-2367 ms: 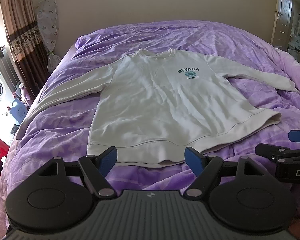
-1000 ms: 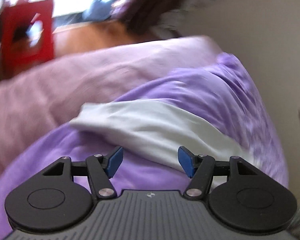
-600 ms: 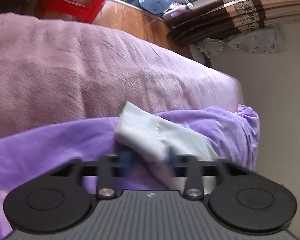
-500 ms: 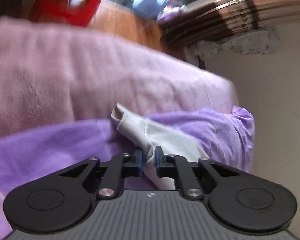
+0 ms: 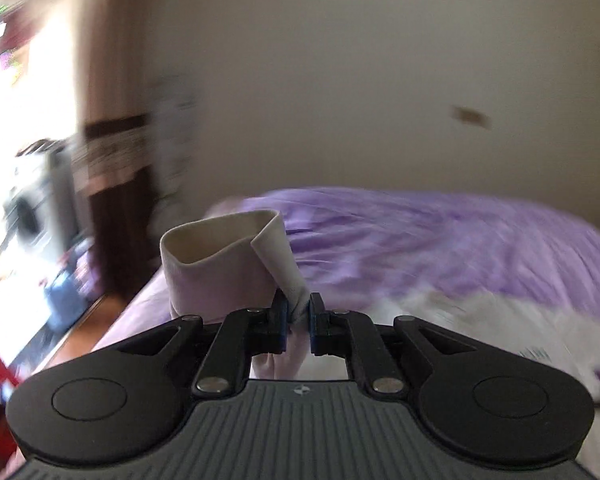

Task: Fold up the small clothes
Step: 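Grasp the sweatshirt sleeve cuff with the left gripper and lift it, then lay the held sleeve across the shirt body and open the left gripper, then grasp the other sleeve cuff with the right gripper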

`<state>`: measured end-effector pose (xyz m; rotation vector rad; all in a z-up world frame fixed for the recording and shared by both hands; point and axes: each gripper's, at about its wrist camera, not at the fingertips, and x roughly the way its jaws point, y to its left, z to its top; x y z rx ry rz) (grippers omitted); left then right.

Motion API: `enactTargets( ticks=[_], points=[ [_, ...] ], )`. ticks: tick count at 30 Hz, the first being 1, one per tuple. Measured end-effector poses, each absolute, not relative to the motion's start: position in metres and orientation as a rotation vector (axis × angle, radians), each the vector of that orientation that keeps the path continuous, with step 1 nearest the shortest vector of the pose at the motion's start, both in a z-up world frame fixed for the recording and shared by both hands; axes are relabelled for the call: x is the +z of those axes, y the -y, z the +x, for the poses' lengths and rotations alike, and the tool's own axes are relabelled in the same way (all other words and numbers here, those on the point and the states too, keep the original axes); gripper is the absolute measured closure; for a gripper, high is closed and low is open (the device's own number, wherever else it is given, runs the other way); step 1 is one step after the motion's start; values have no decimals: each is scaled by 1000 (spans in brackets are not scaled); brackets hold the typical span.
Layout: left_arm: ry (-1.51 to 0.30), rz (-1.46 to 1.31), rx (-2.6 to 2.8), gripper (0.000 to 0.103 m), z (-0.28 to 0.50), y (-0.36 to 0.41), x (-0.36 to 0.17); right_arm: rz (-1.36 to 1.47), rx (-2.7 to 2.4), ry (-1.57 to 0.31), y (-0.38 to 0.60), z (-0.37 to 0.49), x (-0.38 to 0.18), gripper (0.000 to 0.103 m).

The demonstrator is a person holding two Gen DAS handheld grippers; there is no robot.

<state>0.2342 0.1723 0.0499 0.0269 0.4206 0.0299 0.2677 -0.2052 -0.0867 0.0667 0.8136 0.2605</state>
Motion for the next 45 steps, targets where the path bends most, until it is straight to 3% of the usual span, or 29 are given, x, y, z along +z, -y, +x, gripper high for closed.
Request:
enactTargets(
  ticks=[3,10,11,14,16,19,23,27,32,38,42,45],
  points=[
    [-474,135,-80,93,250,-113,30,61,291,-790,200,270,-85,51],
    [-768,188,-278,92,285,-37,-78,118,274,-883,196,279,-106,52],
    [-814,160,-309,90,287,-36,-91,138,272,-905,196,280,-111,52],
    [-922,73,-419,72,287,-41,-112,211,295,-968,198,283,-124,51],
    [-949,4,-469,60,283,-48,-114,227,318,-987,194,285,-129,51],
    [-922,-52,-487,52,281,-67,-103,267,369,-1000,186,291,-130,48],
    [-862,-96,-456,47,282,-96,-75,416,425,-1058,181,310,-136,39],
    [-830,-55,-300,47,289,-127,-63,584,441,-1123,175,333,-157,38],
    [-843,-119,-205,47,297,-167,-69,700,441,-1157,165,351,-187,45],
    [-851,-141,-187,47,292,-184,-79,760,455,-1152,165,357,-195,64],
    [-866,-126,-195,49,289,-181,-90,775,477,-1188,162,348,-197,65],
    [-871,-119,-208,50,284,-178,-96,732,471,-1206,158,338,-198,79]
  ],
)
